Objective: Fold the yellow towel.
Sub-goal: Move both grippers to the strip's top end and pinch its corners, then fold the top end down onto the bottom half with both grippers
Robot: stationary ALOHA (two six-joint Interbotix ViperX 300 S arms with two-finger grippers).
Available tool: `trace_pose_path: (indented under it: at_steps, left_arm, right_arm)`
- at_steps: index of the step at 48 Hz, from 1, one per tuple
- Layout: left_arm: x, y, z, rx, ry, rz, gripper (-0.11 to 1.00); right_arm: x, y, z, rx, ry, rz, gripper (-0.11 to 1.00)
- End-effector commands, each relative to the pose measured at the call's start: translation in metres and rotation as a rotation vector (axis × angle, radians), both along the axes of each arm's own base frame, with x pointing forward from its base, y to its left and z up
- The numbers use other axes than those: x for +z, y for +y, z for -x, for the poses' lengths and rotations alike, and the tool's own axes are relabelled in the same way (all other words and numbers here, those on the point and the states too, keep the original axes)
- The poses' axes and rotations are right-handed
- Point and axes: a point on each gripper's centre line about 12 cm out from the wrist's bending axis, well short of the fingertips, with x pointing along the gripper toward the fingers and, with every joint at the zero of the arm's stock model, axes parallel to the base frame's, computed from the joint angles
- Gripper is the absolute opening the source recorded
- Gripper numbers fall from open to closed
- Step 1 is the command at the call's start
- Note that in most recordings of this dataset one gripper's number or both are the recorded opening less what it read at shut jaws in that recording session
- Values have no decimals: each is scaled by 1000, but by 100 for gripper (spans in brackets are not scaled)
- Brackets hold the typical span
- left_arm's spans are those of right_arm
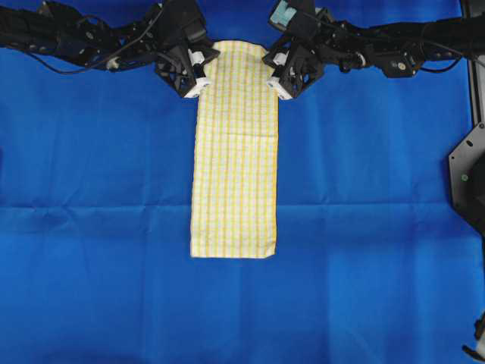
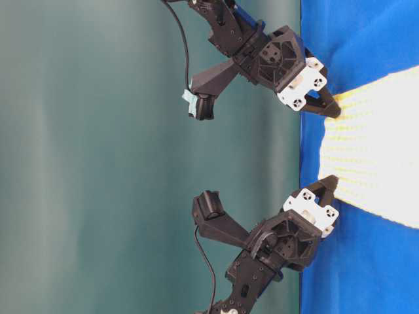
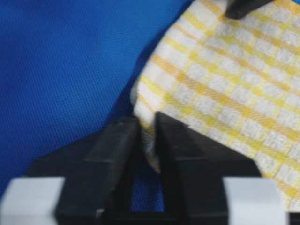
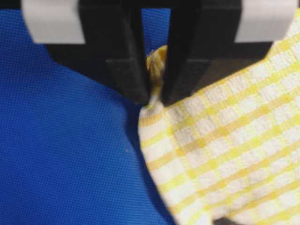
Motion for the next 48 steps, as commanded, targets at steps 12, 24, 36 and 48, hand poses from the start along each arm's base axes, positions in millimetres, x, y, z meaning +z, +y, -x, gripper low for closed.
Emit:
trace_pose_path:
  at_steps: [12, 24, 36, 48]
  left_arm:
    - [2, -4, 6, 0, 24, 16, 6]
    - [39, -6, 6, -6, -44, -22, 6]
    - [46, -7, 6, -8, -57, -29, 6]
    - [63, -27, 6, -52, -55, -25, 6]
  right_arm:
    - [12, -5, -2, 0, -28, 27, 9]
    - [40, -3, 2, 6, -78, 63, 9]
    - [46, -1, 5, 5, -87, 67, 9]
    - [62, 15, 4, 35, -118, 69, 9]
